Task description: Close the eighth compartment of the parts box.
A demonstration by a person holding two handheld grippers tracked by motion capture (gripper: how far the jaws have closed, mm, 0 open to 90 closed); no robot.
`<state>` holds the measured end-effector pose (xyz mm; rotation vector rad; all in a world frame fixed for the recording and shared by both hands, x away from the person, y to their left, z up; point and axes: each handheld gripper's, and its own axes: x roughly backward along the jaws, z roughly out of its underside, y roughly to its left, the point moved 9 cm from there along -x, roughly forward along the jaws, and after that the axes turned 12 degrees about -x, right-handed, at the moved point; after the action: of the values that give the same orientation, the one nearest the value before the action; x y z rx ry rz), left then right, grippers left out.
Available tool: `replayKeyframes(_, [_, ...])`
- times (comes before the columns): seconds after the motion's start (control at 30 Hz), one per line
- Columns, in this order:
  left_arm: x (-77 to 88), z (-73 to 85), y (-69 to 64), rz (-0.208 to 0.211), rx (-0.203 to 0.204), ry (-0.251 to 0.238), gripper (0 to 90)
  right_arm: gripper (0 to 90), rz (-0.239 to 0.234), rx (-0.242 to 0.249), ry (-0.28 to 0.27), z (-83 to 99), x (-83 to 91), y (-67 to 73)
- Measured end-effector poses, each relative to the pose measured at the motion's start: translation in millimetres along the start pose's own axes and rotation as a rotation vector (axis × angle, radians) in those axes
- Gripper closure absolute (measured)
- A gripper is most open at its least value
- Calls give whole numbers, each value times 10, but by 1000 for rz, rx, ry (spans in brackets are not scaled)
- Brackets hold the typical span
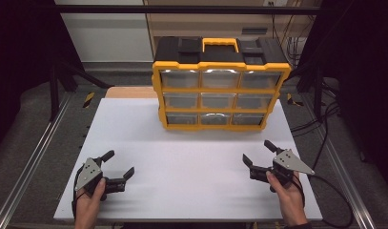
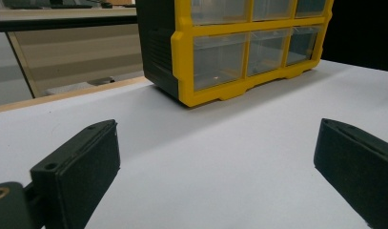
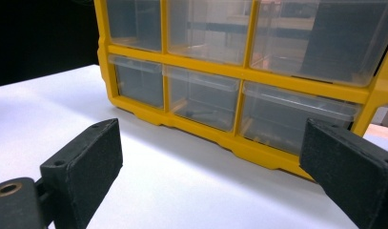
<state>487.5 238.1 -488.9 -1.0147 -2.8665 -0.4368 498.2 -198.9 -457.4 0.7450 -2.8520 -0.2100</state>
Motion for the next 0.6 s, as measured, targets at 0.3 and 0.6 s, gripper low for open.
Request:
replayKeyframes(0.3, [0,0,-6,2,-2,1,15,72,-19,6,14,105,5,12])
replayKeyframes(0.6, [1,-10,-16,7,-4,-5,15,72,-28,5,27,201,5,22])
